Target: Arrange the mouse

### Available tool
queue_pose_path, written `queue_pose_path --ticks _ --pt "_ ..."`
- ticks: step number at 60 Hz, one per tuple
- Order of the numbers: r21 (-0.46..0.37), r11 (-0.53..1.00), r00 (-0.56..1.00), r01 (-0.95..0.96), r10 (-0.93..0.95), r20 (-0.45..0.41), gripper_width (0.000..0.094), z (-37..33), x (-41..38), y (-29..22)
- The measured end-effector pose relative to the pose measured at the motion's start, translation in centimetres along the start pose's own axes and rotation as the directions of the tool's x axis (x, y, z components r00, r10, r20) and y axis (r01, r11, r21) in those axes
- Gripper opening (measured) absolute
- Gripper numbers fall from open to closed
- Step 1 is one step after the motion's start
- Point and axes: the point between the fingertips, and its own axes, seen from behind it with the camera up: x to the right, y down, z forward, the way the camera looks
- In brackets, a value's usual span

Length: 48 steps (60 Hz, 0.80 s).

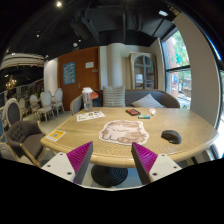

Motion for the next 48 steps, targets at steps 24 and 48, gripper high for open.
queue_pose_path --ticks 24,48 --pt "-0.086 0.996 0.97 0.014 -0.034 -0.239 0.0789 2.4 18.6 3.2" --pt "-0.247 0.969 0.966 -0.034 -0.032 -0.256 0.0778 12.5 30.5 4.2"
